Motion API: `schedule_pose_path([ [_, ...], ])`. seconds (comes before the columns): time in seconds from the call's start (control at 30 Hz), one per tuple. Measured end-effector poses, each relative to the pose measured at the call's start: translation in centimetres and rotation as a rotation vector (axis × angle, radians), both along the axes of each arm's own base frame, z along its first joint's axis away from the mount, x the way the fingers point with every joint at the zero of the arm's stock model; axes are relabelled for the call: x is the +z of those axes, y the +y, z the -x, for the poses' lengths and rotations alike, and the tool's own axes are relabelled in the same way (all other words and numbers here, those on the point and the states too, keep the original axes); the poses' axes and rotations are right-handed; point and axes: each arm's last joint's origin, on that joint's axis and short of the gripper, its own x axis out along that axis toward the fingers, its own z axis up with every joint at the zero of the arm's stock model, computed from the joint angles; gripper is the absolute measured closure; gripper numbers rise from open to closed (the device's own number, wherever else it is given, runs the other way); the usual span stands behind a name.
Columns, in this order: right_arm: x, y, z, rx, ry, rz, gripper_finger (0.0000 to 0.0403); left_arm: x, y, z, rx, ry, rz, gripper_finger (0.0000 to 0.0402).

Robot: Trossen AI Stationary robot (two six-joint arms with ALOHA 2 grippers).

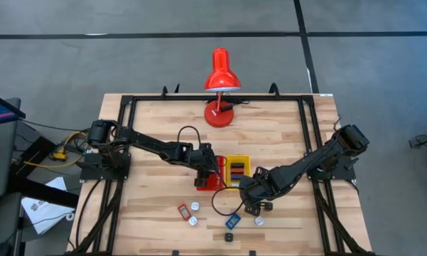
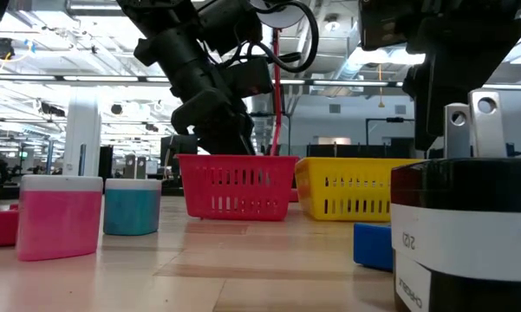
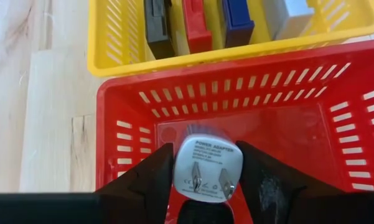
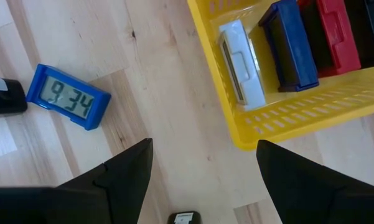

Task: Pick & Place Office items
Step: Put the left blue charger adapter into the red bin, then put the top black charger adapter into the red bin

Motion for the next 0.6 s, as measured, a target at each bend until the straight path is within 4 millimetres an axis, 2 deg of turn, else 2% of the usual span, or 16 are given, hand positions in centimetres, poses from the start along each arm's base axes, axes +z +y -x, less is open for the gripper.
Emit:
schedule_pose_path([
  [0.2, 0.0, 0.0, 0.0, 0.000, 0.000, 0.000, 0.0124, 0.0, 0.0, 0.0, -0.003, 0.000, -0.002, 0.0235],
  [0.5, 0.0, 0.0, 0.0, 0.004, 0.001, 0.001, 0.0124, 0.1, 0.0, 0.0, -0.005, 0.000, -0.004, 0.0212],
  [0.6, 0.0, 0.0, 0.1, 0.008, 0.008, 0.006, 0.0124, 1.1, 0.0, 0.3, -0.007, -0.017, -0.003, 0.0201],
])
